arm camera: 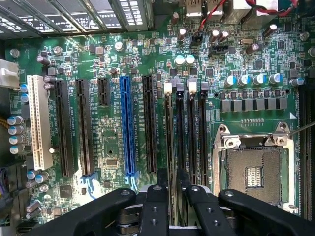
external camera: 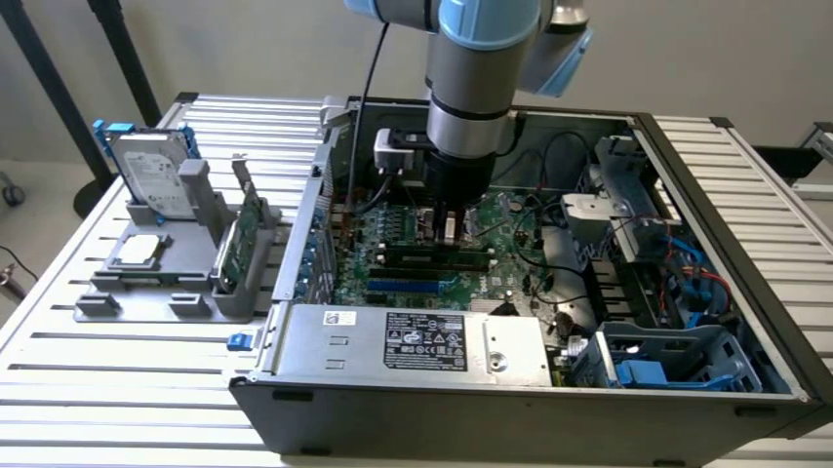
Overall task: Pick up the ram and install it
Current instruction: 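Insert the ram into the slot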
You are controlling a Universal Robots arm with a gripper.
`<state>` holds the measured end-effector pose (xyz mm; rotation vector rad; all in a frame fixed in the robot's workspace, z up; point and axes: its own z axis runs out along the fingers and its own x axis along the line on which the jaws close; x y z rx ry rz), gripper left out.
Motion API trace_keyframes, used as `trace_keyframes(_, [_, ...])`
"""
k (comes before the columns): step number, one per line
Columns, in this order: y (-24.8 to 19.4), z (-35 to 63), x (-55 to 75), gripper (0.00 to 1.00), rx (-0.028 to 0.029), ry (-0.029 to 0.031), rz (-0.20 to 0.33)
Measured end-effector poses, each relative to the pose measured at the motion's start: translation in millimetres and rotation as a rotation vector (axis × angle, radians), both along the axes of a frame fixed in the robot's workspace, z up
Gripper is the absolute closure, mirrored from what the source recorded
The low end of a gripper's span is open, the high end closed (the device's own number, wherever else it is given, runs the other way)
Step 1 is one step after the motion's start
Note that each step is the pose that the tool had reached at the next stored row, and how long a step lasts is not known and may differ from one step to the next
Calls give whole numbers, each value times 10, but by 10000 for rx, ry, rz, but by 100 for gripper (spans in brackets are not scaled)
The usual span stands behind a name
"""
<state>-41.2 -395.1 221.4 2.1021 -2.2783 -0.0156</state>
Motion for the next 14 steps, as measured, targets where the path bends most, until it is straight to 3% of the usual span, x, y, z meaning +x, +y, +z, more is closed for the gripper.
trace_keyframes(11, [-1, 240, -7, 78, 168, 1, 2])
trace_keyframes(14, [-1, 244, -10, 87, 185, 0, 0])
